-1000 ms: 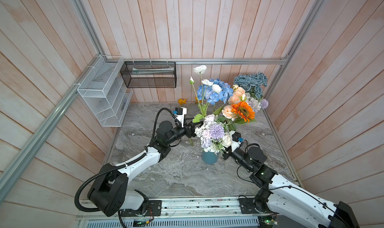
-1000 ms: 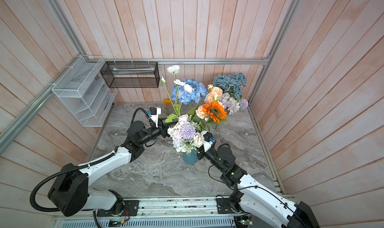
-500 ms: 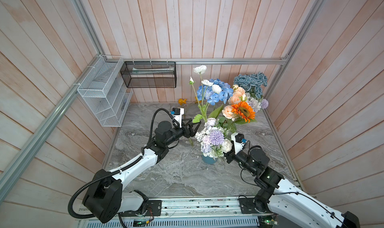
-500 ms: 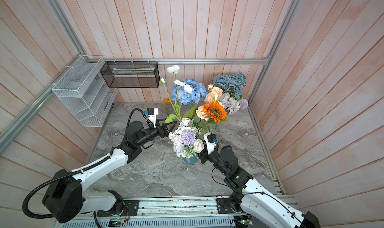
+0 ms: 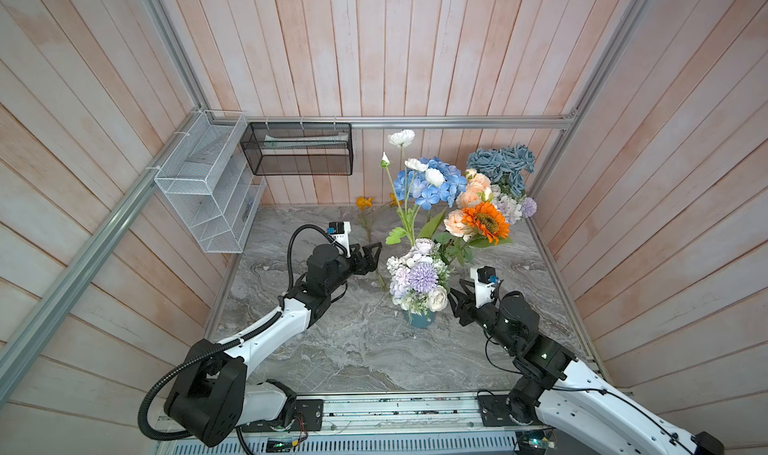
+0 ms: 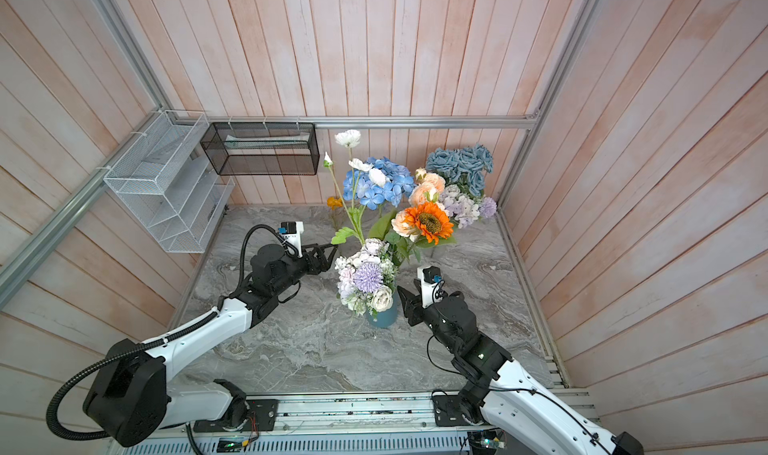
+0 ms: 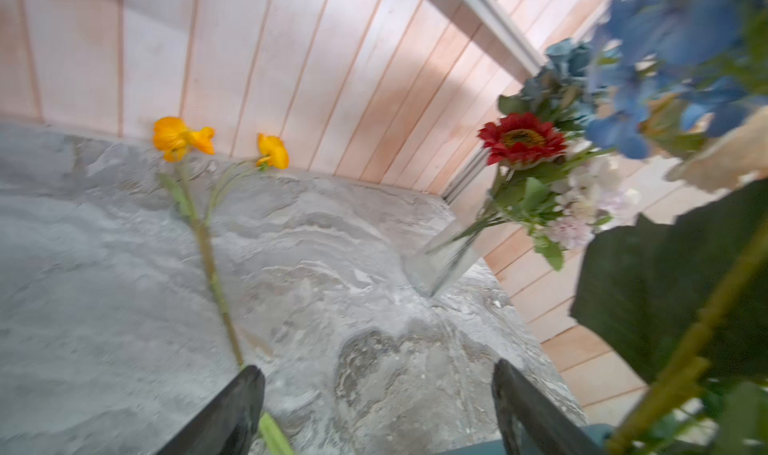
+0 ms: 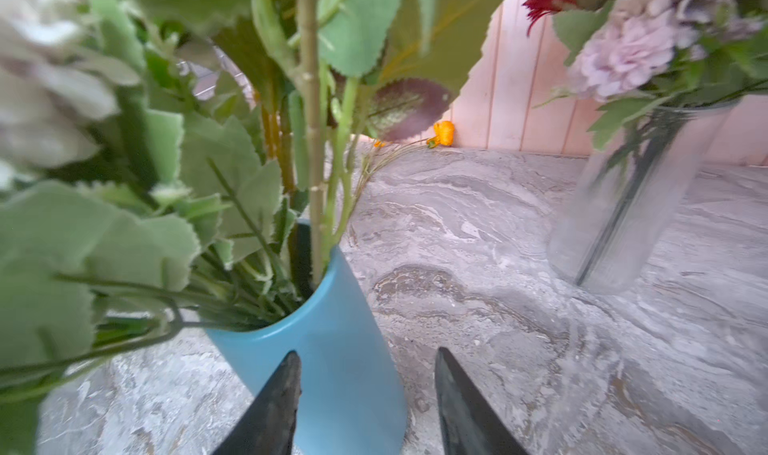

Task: Arrange the flowers into the vase
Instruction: 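Open right gripper to release the bunch and draw it back from the vase, then move left gripper down to the yellow poppy stems lying on the table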

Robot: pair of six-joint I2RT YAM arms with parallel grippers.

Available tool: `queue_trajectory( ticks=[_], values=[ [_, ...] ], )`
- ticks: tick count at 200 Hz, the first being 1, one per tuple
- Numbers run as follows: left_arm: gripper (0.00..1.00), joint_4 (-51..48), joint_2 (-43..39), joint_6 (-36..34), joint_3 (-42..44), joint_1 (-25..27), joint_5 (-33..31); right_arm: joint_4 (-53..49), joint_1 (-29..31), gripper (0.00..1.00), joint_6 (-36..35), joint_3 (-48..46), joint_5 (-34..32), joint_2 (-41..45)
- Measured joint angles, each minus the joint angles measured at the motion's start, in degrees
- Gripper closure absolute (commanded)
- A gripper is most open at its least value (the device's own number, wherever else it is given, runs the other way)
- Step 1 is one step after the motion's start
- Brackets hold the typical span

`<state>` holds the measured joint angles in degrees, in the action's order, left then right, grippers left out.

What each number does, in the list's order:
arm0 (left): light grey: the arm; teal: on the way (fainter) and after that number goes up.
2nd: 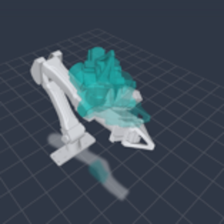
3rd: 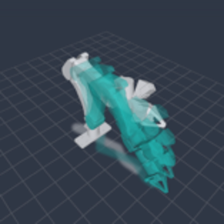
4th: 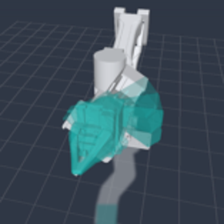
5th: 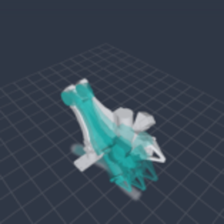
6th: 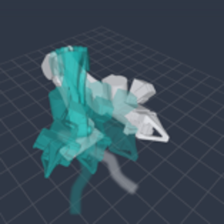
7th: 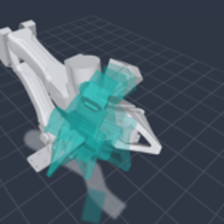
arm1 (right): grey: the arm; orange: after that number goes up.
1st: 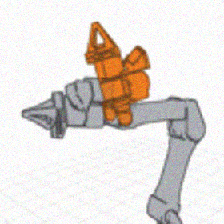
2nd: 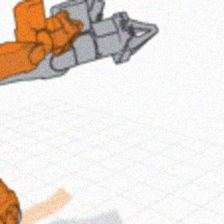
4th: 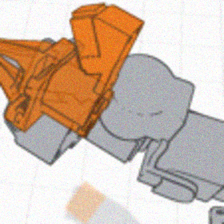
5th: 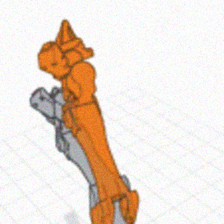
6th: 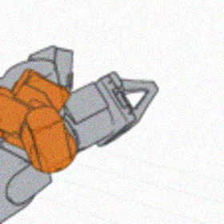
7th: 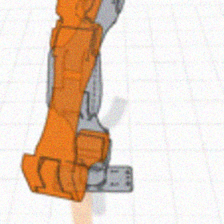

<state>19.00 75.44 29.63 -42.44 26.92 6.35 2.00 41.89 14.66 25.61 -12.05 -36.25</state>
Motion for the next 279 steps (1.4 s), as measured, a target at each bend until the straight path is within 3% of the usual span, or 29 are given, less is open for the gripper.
queue_trajectory(
  ticks=[28,61,104,152,218,279],
  values=[
    [0.13,-1.9,3.8,0.0,0.1,-0.7,-2.3,0.4,-3.0,0.41,0.5,0.0,-4.6,-0.5],
    [0.17,-4.8,12.9,0.0,-2.4,-0.8,-2.6,2.7,-11.1,0.37,2.9,-0.1,-5.9,-2.5],
    [0.30,-13.2,27.5,-1.6,-16.2,-0.7,-3.4,7.7,-18.1,0.32,6.5,-1.0,-5.6,-5.7],
    [0.35,-23.6,37.3,-5.3,-28.4,2.6,-9.9,12.5,-19.4,0.32,7.9,-2.0,-4.3,-7.8],
    [0.59,-36.0,47.7,-9.7,-41.9,4.6,-16.8,14.4,-19.7,0.31,8.3,-2.5,-3.1,-5.5],
    [0.84,-42.4,51.6,-12.3,-48.8,4.5,-21.4,15.4,-19.9,0.29,8.2,-2.5,-3.2,-2.0]
  ],
)
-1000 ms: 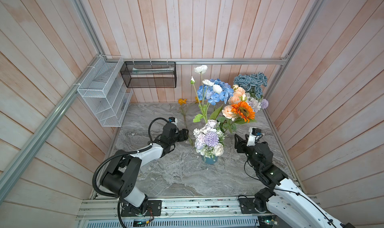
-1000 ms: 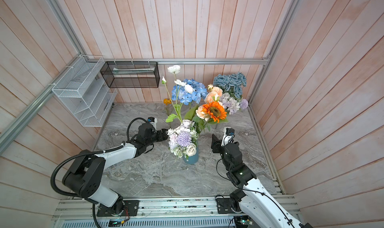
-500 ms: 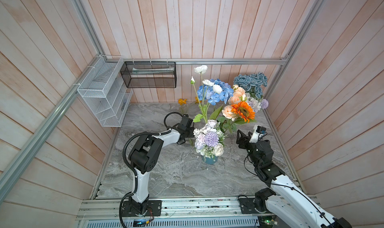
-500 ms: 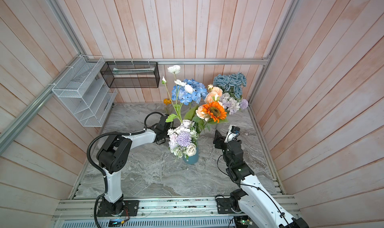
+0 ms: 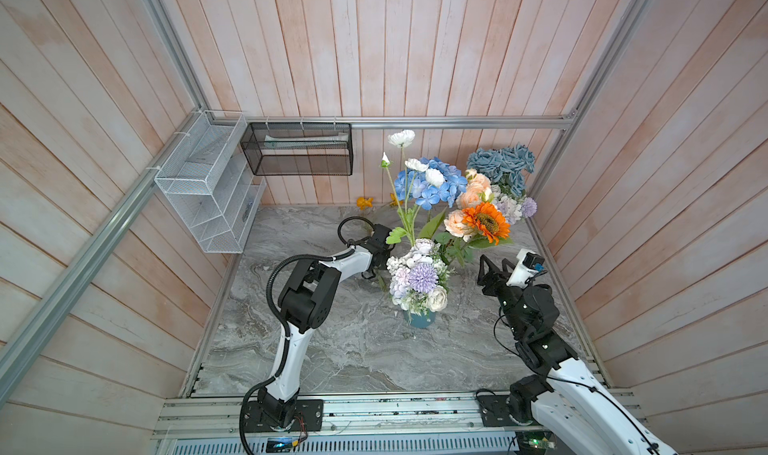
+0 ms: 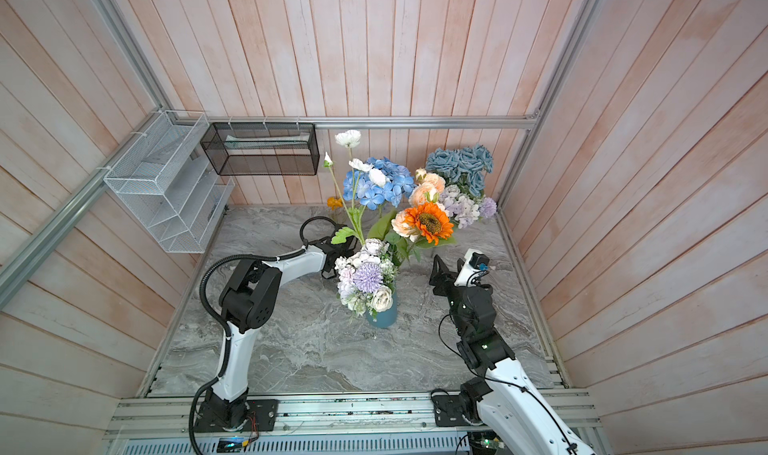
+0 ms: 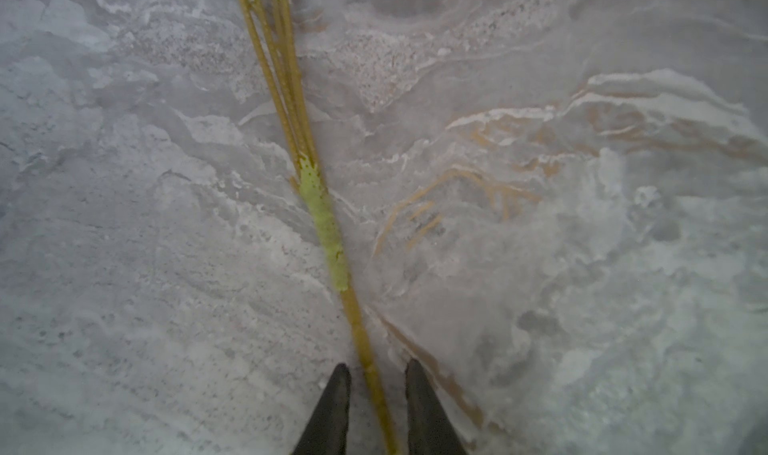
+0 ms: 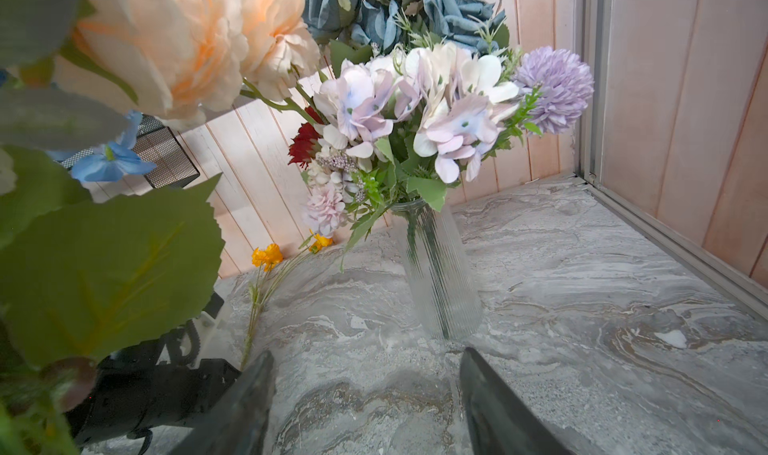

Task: Arrange the flowers into the vase
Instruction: 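Close left gripper on the yellow poppy stems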

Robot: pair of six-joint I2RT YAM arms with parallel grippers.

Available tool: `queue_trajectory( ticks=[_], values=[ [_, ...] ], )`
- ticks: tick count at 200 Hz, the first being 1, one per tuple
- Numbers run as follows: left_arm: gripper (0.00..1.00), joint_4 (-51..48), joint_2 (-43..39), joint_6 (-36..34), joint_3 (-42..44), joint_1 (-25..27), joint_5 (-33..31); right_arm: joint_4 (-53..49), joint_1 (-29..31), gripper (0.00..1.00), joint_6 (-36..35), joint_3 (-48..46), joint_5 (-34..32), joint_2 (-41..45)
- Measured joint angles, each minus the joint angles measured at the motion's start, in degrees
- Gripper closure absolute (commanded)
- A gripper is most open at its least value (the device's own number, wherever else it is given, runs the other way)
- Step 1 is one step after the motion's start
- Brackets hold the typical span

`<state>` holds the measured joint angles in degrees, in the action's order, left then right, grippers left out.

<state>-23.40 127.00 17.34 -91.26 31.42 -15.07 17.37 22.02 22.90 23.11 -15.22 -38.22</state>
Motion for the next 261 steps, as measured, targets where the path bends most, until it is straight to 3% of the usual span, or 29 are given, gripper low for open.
queue_trajectory(
  ticks=[13,55,87,148,194,224,261],
  values=[
    [1.00,-0.2,0.1,-0.3,-0.1,0.0,-0.5,0.2,0.0,0.28,-0.2,0.0,0.0,0.2],
    [1.00,0.9,-0.5,-0.4,1.5,-0.2,-1.7,0.2,0.0,0.27,-0.4,0.4,-0.1,0.2],
    [1.00,3.2,-4.5,-0.4,7.9,-0.9,-1.7,0.3,0.0,0.24,-0.3,1.9,0.1,0.7],
    [1.00,5.4,-18.2,0.5,26.1,-1.8,3.2,0.7,0.0,0.19,1.6,3.6,4.9,0.8],
    [1.00,6.4,-32.9,2.9,40.8,-1.7,5.9,0.7,0.0,0.18,2.8,4.1,7.2,0.7],
    [1.00,6.5,-39.9,4.1,45.1,-1.7,6.6,1.1,0.0,0.17,3.5,4.1,8.1,-0.3],
    [1.00,9.3,-42.4,5.3,48.2,-1.8,7.6,1.1,0.0,0.14,4.3,4.2,9.5,-1.0]
  ],
)
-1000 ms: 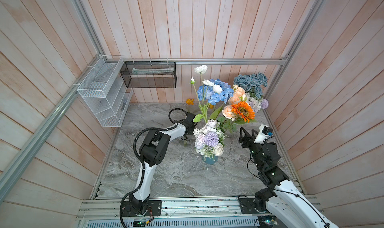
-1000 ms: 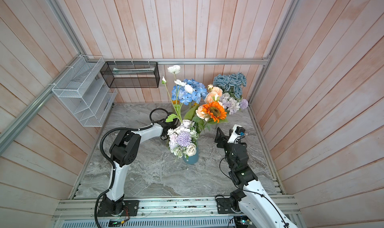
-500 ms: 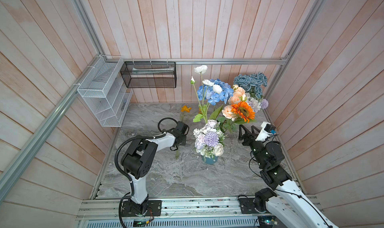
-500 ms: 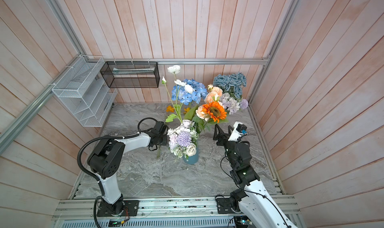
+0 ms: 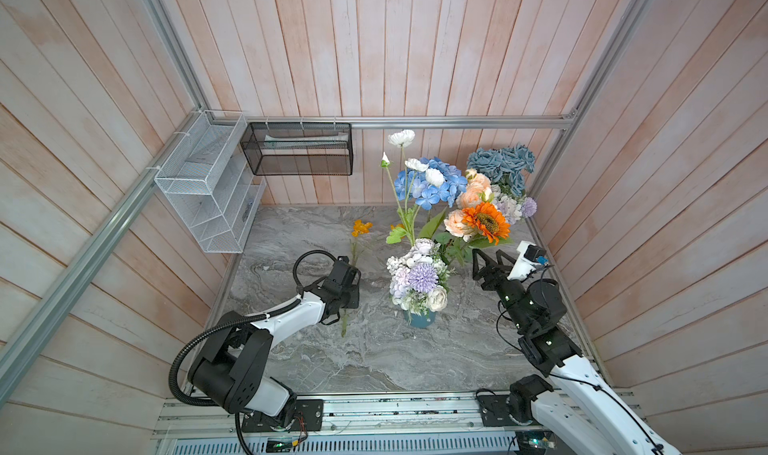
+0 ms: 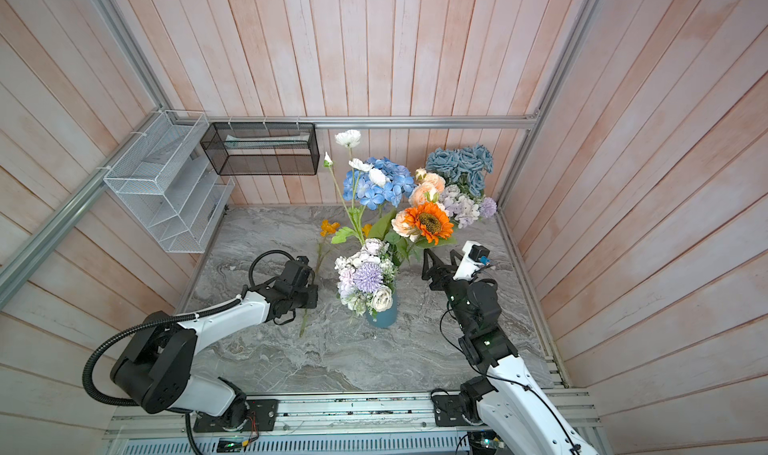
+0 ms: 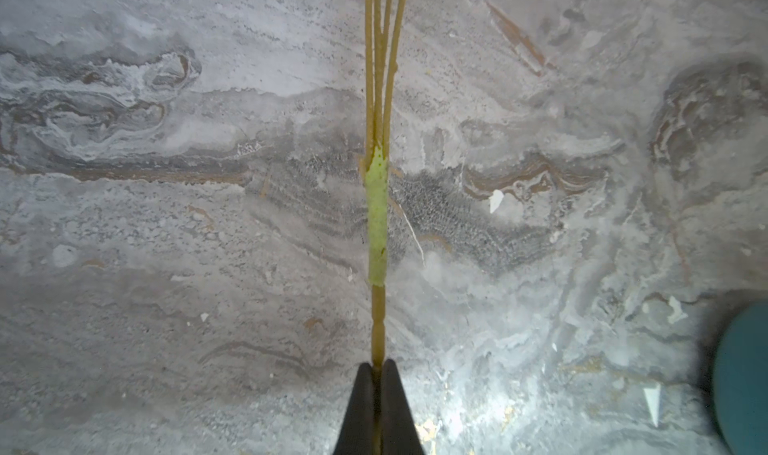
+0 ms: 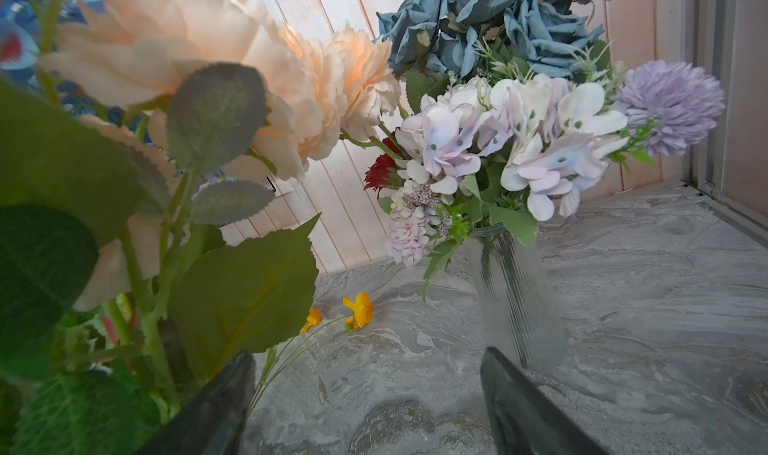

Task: Arrange the flowers into the vase
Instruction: 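Lift the yellow poppies with left gripper while right gripper reaches toward their stems, then grasp the poppy stems with right gripper above the left gripper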

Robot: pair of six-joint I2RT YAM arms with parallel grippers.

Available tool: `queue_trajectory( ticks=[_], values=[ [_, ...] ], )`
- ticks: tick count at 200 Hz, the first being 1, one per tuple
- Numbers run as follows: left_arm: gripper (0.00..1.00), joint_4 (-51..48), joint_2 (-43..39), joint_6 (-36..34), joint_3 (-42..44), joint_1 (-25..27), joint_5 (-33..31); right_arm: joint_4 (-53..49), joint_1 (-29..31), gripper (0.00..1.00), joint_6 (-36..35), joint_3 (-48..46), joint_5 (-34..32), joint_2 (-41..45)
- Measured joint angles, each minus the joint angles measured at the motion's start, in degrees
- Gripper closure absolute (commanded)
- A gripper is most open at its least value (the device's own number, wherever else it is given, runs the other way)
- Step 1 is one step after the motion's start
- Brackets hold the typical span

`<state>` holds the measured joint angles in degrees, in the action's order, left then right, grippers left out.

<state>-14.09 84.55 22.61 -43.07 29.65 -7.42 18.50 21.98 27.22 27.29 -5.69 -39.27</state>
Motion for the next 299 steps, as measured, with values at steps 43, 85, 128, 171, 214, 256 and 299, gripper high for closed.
queue_trajectory(
  ticks=[43,85,128,171,214,256,299],
  values=[
    [1.00,5.9,-8.3,3.5,5.0,-0.7,4.3,-0.1,0.0,0.14,-0.4,1.4,1.3,0.8],
    [1.00,16.1,-18.2,7.0,7.4,-1.5,9.0,-0.2,0.0,0.02,-2.6,7.3,3.8,1.6],
    [1.00,23.4,-22.6,8.3,9.2,-1.6,12.3,0.6,0.0,0.02,-3.4,15.7,11.0,1.7],
    [1.00,28.8,-26.6,7.2,10.5,-1.6,16.3,3.5,5.5,0.02,-4.0,24.5,18.8,-3.5],
    [1.00,30.2,-29.9,4.5,10.3,-1.6,17.2,3.4,23.8,0.02,-12.9,31.5,17.7,-13.5],
    [1.00,31.4,-34.6,3.3,9.6,-2.2,14.4,2.4,32.7,0.08,-18.7,40.0,16.7,-26.2],
    [1.00,34.8,-42.1,2.4,10.9,-2.9,10.8,1.0,34.8,0.11,-19.5,45.4,16.1,-38.3]
  ],
)
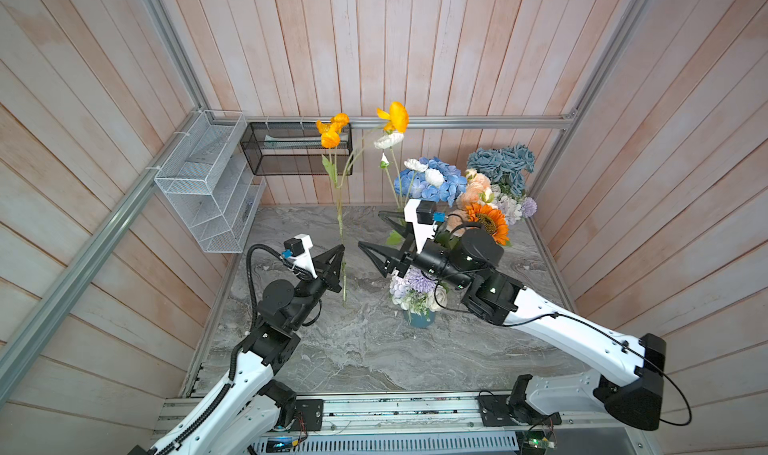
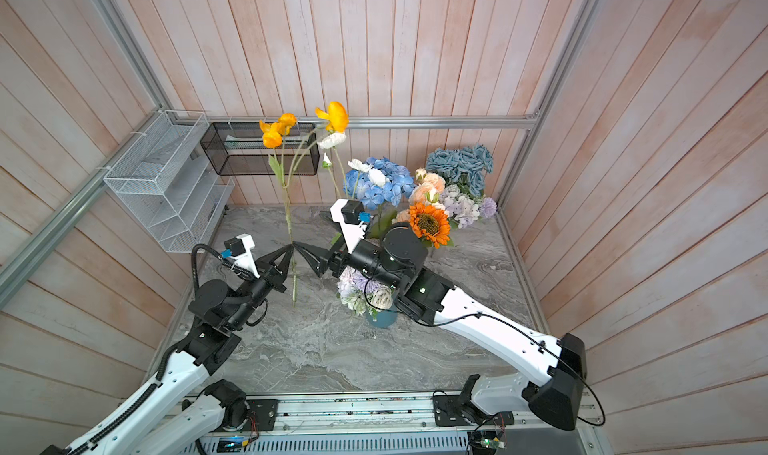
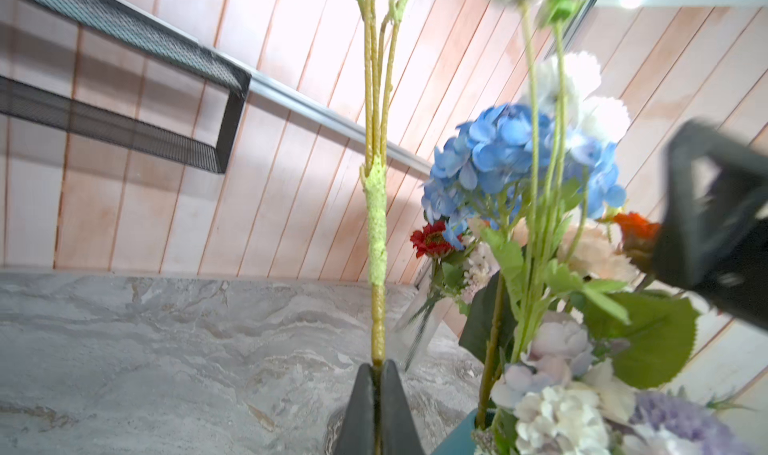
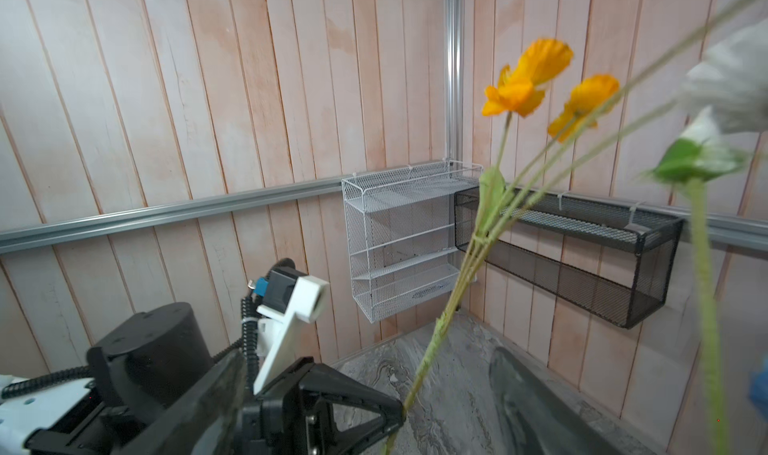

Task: Arrange the flowers into the vase
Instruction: 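Grasp the poppy stems with right gripper above the left gripper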

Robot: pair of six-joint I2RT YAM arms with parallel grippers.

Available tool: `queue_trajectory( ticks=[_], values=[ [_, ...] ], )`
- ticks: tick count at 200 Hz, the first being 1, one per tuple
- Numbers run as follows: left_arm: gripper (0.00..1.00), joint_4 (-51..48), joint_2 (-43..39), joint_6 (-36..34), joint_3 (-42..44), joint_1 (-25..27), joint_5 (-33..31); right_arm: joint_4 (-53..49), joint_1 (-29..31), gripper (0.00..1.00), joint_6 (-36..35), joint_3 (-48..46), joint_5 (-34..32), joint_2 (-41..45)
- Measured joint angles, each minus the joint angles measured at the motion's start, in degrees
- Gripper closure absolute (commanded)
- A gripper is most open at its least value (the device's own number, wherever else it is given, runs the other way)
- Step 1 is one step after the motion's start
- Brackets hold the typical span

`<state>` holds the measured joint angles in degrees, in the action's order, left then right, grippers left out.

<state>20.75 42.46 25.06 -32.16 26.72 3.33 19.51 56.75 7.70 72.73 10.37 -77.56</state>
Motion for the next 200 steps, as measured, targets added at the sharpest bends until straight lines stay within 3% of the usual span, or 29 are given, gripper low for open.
queue_trajectory(
  ticks=[52,98,117,146,200],
  values=[
    [1.00,5.9,-4.6,-2.8,4.1,-0.1,0.0,-0.6,0.1,0.17,0.3,5.5,0.3,-10.1],
    [1.00,8.2,-4.6,-5.0,5.0,-0.1,2.4,-0.8,0.1,0.23,1.3,8.6,2.6,-13.6],
    [1.00,9.2,-4.8,-5.5,5.9,-0.1,3.0,-0.8,0.1,0.31,1.6,9.0,3.7,-14.4],
    [1.00,10.3,-5.2,-6.1,7.0,-0.1,3.9,-0.9,0.1,0.53,1.8,9.2,5.0,-15.2],
    [1.00,11.7,-5.6,-6.5,7.0,-0.1,4.1,-0.9,0.1,0.70,3.1,9.2,8.0,-15.4]
  ],
)
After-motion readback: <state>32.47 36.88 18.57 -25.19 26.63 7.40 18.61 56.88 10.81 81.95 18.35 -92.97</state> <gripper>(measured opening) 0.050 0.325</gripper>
